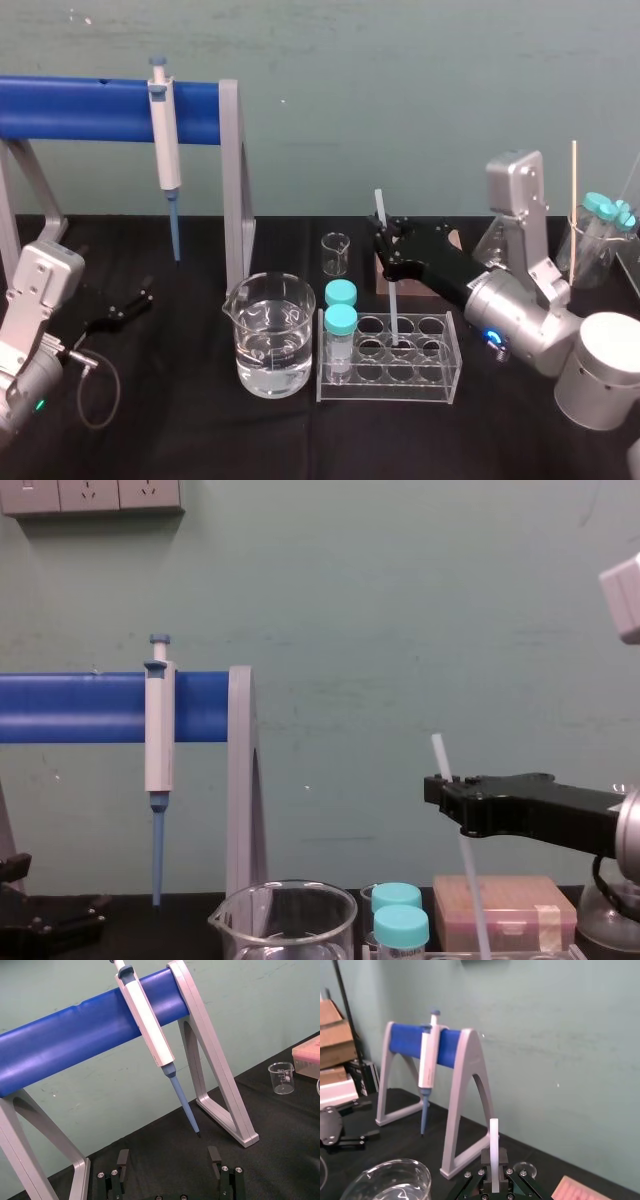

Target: Pick up the stirring rod with one hand, then place it down.

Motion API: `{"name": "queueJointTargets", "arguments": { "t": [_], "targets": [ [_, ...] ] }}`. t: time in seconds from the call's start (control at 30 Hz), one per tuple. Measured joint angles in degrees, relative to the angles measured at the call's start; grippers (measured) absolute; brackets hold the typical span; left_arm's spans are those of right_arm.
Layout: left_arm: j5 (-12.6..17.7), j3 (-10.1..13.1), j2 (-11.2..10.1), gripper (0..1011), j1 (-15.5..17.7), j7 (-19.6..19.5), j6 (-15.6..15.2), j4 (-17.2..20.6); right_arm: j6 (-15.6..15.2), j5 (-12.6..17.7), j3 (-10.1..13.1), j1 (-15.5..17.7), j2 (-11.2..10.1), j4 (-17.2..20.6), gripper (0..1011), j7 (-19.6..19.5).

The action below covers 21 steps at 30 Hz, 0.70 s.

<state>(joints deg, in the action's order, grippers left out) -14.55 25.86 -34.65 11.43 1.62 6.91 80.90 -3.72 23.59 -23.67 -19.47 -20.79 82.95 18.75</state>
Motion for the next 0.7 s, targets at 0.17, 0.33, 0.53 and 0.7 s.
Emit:
{"name": "queueJointTargets", "arguments": {
  "t": [0.17,0.33,0.53,0.7],
  "targets": [
    [0.00,0.00,0.00,1000,0.00,0.00,0.00,0.00,3.64,-0.43,1.22,2.18,0.01,1.45,69,0.97],
    [0.00,0.00,0.00,1000,0.00,0.00,0.00,0.00,5.68,-1.21,2.48,3.22,0.11,2.98,69,1.21],
    [0.00,0.00,0.00,1000,0.00,0.00,0.00,0.00,7.87,-1.69,4.94,3.18,0.18,5.53,69,1.43],
    [0.00,0.00,0.00,1000,0.00,0.00,0.00,0.00,8.52,-1.16,7.30,2.97,0.07,8.34,69,1.55]
  ]
}}
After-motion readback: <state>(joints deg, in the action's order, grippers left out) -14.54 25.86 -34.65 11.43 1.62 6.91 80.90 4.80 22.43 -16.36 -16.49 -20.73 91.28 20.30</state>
